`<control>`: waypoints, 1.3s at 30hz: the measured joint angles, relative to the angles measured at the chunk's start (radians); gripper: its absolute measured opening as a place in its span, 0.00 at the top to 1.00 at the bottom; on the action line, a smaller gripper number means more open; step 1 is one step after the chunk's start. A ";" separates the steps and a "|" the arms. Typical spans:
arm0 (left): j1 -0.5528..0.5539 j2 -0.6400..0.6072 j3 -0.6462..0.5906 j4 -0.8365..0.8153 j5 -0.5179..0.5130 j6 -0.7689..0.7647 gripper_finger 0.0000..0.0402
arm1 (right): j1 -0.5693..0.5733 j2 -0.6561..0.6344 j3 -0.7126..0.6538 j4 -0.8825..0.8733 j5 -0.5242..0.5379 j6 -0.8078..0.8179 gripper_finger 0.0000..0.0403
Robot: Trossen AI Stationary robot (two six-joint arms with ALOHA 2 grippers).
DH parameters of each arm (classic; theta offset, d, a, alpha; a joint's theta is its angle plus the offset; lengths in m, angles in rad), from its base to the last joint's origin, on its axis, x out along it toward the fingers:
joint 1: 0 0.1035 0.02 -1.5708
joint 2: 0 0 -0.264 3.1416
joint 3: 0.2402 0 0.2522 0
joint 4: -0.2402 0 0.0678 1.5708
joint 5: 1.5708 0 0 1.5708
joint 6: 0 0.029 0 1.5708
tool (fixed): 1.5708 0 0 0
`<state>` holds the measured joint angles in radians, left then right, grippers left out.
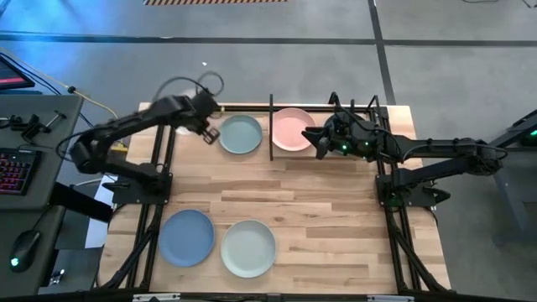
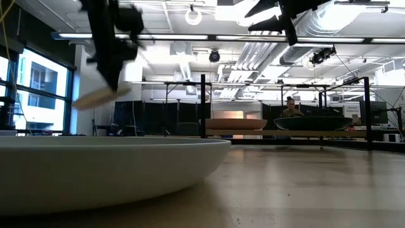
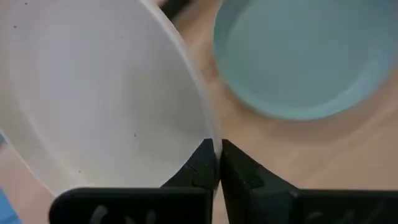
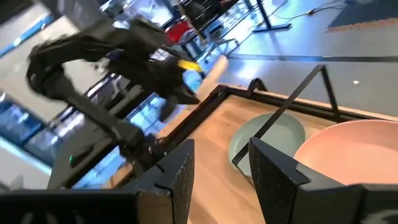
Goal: Place and stack plates onto a shelf
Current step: Stack the white plate on top of the pink plate on the shelf
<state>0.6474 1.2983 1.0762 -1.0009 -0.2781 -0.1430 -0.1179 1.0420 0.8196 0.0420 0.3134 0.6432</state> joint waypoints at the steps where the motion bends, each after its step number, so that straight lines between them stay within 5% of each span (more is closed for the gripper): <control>1: -0.010 -0.016 0.045 -0.025 -0.002 0.011 0.99 | 0.000 0.000 0.000 0.002 0.014 0.017 0.67; 9: -0.202 0.041 0.457 -0.109 -0.081 0.074 1.00 | -0.044 0.000 0.000 0.068 0.032 0.085 0.67; 20: -0.461 0.404 0.864 -0.107 -0.130 0.260 1.00 | -0.146 -0.033 0.000 0.180 -0.007 0.371 0.67; 27: -0.536 0.553 0.926 -0.104 -0.126 0.374 1.00 | -0.211 -0.063 0.000 0.135 -0.184 0.388 0.66; 33: -0.568 0.593 0.926 -0.107 -0.123 0.422 1.00 | -0.229 -0.053 0.000 -0.059 -0.195 0.453 0.54; 39: -0.562 0.607 0.926 -0.094 -0.091 0.434 1.00 | -0.236 -0.047 0.000 -0.061 -0.195 0.484 0.39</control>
<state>0.0851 1.9053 2.0018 -1.0946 -0.3687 0.2914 -0.3542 0.9951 0.8196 -0.0195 0.1188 1.1270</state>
